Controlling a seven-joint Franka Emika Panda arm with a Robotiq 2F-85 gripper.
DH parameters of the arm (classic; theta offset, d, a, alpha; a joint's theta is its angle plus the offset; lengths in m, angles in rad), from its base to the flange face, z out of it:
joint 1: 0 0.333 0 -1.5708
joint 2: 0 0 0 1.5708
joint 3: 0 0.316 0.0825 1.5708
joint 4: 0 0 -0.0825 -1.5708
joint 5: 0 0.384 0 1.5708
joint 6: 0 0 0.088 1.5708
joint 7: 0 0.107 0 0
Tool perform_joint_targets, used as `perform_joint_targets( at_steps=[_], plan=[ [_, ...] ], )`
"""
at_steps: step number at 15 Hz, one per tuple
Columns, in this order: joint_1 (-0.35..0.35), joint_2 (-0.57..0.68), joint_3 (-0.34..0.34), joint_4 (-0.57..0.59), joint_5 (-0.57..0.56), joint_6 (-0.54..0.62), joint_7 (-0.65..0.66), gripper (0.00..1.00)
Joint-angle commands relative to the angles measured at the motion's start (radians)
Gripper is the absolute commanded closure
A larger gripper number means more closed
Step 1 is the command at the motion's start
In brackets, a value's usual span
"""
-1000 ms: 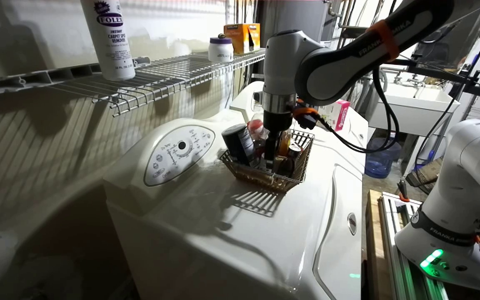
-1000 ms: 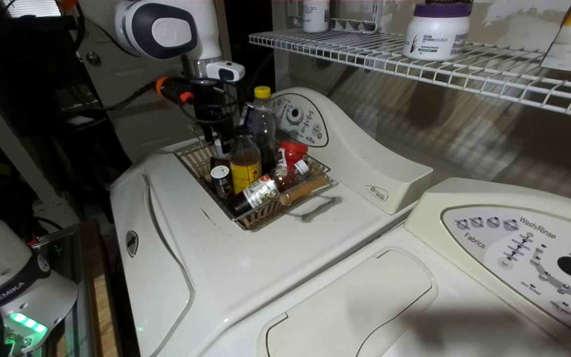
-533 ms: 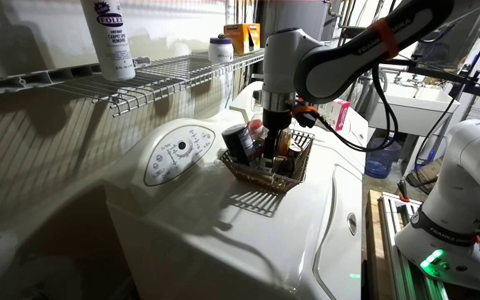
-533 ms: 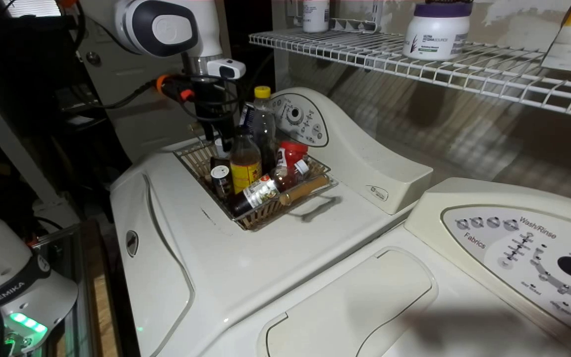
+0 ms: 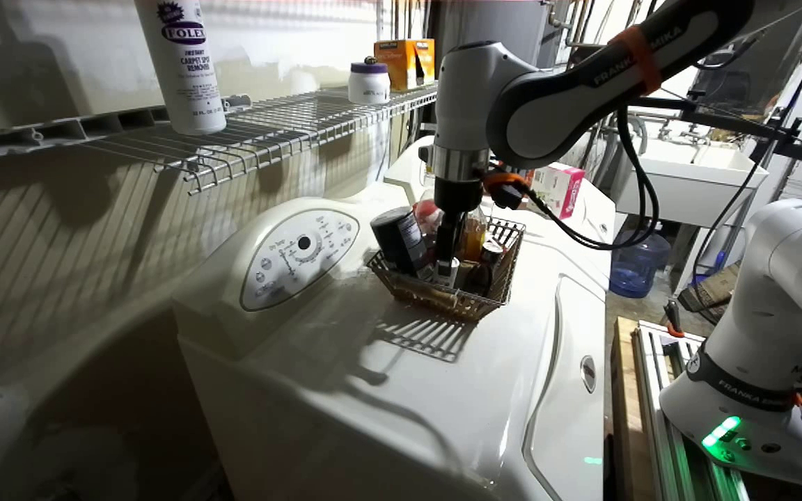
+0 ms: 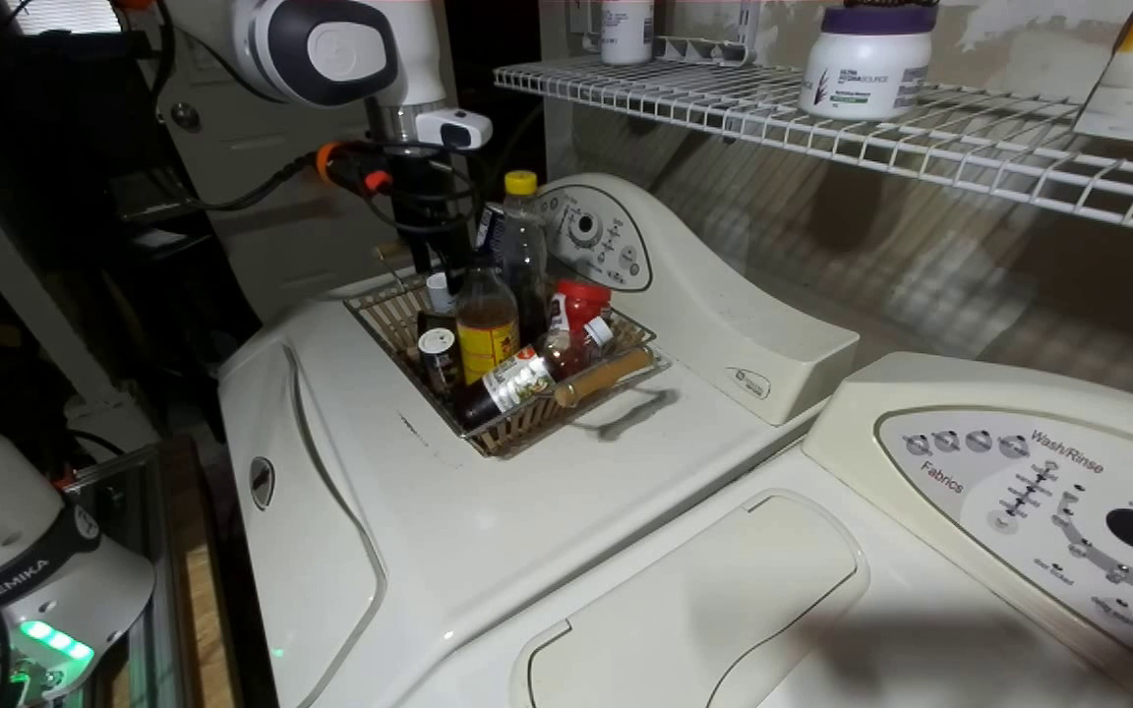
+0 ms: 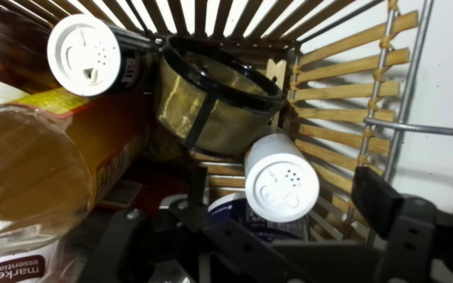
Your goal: Pick up the white container from the plastic and put it on the bottom shelf.
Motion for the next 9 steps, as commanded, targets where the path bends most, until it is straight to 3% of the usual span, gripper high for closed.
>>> perform_joint_targets(
  at_steps=[1,7,9],
  plan=[
    [-0.004,0.040,0.001,0.044,0.033,-0.026,-0.039,0.37],
    [0.008,0.005,0.016,0.081,0.058,-0.148,-0.006,0.80],
    [0.012,-0.010,0.025,0.101,0.040,-0.188,0.008,0.80]
  ],
)
